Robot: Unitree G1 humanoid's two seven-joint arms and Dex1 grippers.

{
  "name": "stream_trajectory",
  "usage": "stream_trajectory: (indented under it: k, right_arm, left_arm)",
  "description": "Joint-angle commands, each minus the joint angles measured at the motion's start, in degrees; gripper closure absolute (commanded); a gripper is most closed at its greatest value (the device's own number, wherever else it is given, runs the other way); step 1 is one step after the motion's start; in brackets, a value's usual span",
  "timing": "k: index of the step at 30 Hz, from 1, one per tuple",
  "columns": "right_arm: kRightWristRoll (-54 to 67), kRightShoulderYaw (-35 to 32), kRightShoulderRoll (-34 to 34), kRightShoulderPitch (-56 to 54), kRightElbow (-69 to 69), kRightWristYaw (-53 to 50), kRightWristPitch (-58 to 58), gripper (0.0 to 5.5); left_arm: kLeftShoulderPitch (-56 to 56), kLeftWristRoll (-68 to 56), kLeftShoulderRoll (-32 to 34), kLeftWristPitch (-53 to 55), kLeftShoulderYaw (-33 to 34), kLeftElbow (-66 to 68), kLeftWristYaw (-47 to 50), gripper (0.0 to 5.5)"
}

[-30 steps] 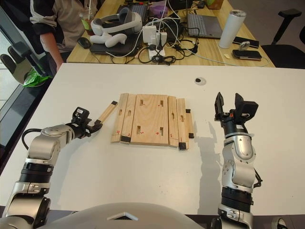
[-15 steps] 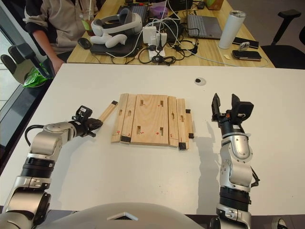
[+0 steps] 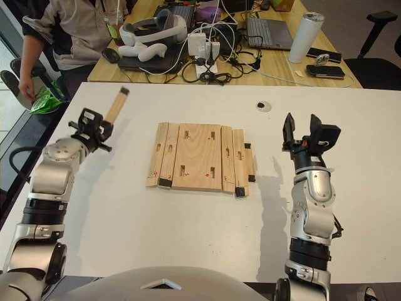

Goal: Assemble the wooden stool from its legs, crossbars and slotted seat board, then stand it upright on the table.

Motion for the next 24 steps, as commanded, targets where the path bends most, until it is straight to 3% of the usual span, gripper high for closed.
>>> stream_trajectory:
  k: [1,7,17,24]
  right_arm:
    - [10.99,-0.02,-0.49,-4.56,-4.63,3.64,9.08,2.41]
    - [33.13,6.48,-5.13,-7.33,-15.75,15.61,28.76,2.41]
    - [30.43,13.68,-5.05,-8.44,-13.56,18.34,31.13,2.41]
    - [34.0,9.55,-5.09,-8.79,-9.77,18.78,32.75,2.41]
  left_arm:
    - [-2.47,0.6,-1.25,-6.07,-1.6,-7.16,-0.56,4.22]
    - [-0.57,4.74,-2.85,-13.93,-10.97,-14.78,-3.82,4.22]
    - [3.75,10.13,-3.99,-20.99,-18.96,-18.89,-6.66,4.22]
    - [6.08,14.92,-4.33,-25.71,-22.11,-18.59,-7.06,4.22]
